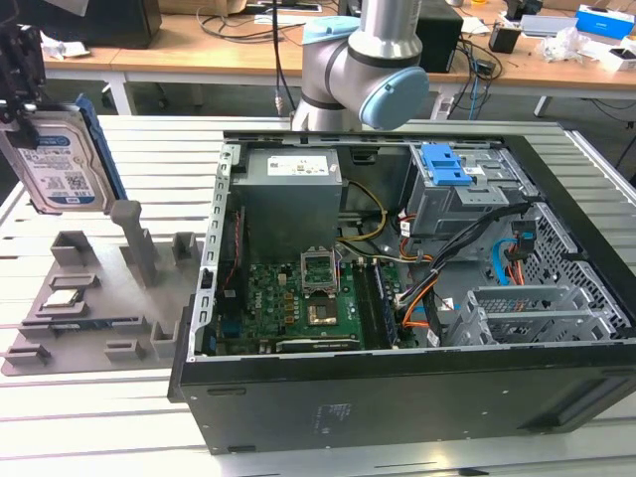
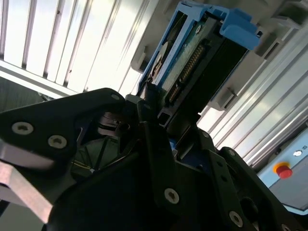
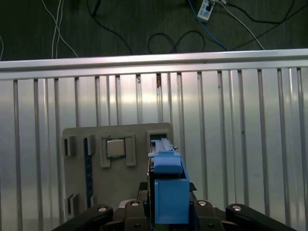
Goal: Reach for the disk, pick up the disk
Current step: 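Pick up the disk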
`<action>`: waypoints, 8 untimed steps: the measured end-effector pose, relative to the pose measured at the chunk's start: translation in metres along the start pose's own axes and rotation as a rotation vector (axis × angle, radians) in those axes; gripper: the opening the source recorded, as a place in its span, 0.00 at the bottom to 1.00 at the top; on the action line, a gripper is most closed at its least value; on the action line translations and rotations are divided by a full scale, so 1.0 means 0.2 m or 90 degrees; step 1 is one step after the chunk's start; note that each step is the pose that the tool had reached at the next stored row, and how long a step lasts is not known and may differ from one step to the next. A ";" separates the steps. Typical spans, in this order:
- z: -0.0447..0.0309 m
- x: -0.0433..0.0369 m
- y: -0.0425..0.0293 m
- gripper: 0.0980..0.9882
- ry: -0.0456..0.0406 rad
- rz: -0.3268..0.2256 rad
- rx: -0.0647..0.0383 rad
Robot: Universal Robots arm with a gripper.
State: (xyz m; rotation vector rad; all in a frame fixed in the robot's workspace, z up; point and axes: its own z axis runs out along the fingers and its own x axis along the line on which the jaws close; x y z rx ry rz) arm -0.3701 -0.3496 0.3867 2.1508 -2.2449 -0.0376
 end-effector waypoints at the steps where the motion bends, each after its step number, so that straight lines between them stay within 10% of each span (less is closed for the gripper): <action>1: -0.010 0.000 0.000 0.30 0.0000 0.000 0.000; 8: -0.072 0.000 0.002 0.30 0.0000 0.000 0.000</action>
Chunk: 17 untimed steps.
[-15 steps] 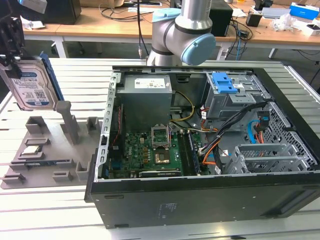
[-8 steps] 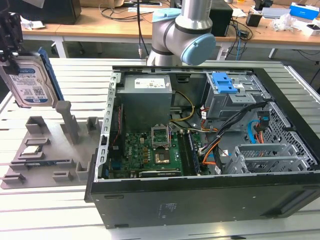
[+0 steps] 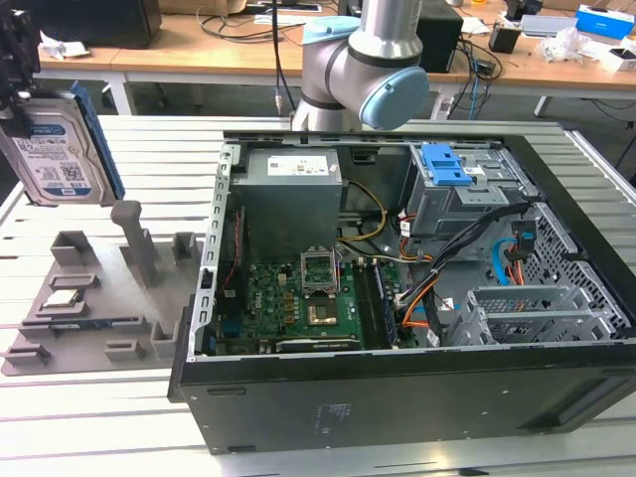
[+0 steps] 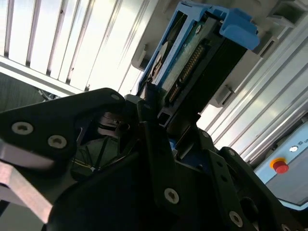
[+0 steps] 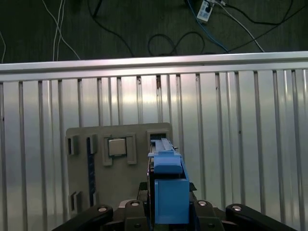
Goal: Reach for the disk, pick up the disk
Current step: 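Pick up the disk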
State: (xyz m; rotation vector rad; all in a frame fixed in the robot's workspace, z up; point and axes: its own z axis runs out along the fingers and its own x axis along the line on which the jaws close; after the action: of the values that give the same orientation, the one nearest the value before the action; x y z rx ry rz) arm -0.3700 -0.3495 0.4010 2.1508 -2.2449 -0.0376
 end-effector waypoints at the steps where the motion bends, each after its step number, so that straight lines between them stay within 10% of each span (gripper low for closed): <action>1: -0.006 0.000 0.000 0.30 0.0000 0.000 0.000; 17: -0.139 0.001 0.004 0.30 0.0001 0.000 0.000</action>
State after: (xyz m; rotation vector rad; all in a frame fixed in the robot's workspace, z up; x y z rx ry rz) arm -0.3698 -0.3495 0.4289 2.1507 -2.2449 -0.0374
